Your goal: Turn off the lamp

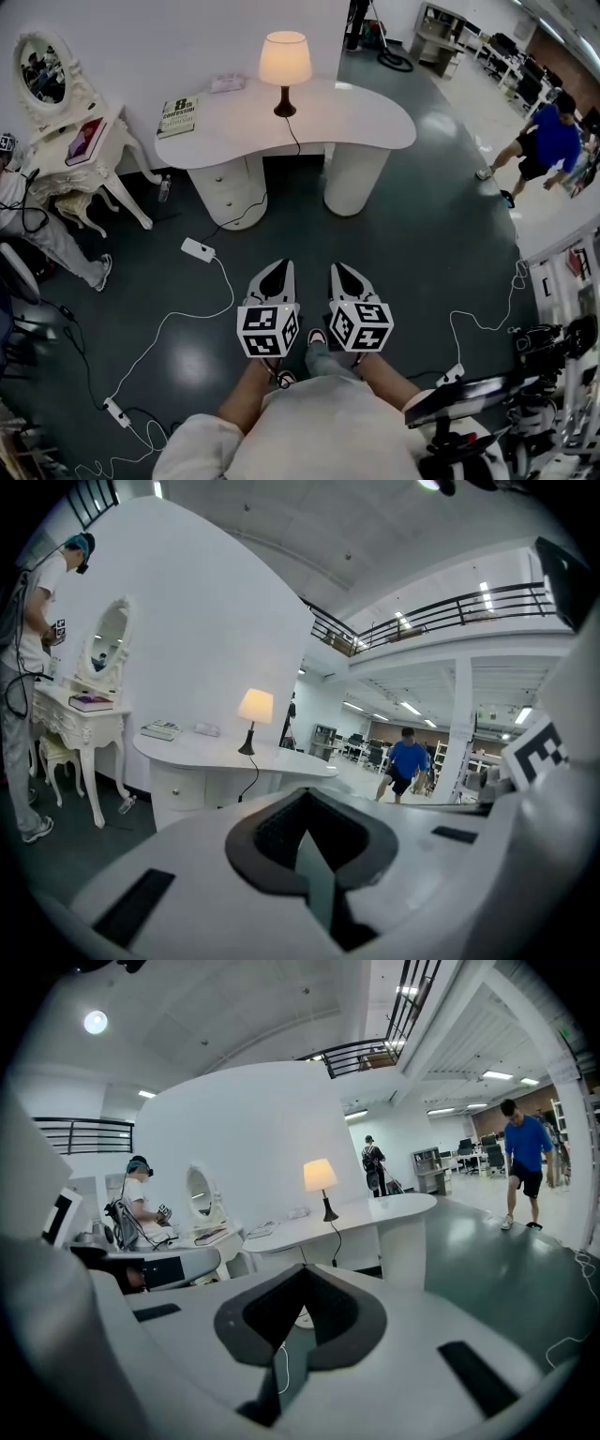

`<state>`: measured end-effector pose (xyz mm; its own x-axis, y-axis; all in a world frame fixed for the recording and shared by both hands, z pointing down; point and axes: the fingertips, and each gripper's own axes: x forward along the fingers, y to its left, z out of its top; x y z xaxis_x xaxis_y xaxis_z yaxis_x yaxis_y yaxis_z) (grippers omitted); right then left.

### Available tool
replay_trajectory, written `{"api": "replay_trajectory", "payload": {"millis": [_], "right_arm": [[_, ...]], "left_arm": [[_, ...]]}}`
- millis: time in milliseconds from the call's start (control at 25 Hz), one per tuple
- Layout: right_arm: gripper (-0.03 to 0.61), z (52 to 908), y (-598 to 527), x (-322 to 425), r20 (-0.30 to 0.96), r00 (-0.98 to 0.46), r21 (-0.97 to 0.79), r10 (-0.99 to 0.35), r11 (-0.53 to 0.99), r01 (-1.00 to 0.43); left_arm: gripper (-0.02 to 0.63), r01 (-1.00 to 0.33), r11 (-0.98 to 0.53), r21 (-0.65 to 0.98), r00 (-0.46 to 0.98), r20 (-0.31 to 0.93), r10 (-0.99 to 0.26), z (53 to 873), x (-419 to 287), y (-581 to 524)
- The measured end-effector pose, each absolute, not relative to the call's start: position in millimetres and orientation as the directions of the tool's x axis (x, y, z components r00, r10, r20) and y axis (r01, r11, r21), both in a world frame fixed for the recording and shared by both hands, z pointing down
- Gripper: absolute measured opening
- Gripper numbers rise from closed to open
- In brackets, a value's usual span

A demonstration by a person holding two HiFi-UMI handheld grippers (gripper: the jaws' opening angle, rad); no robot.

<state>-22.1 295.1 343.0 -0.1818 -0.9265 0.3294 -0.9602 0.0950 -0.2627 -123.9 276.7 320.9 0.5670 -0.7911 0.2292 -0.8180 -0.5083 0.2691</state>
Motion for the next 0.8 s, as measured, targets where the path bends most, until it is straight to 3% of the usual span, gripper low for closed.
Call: {"api": "replay_trajectory", "payload": {"millis": [800], "right_arm": [[0.0,342.4,209.1,21.3,0.349,-0.275,-0.281,-0.896,0.18,-0.943]], "left_arm": [[0.006,-0.866,-0.435,0.246,0.489,0.233,-0.841,313.1,-74.5,198.0]]}}
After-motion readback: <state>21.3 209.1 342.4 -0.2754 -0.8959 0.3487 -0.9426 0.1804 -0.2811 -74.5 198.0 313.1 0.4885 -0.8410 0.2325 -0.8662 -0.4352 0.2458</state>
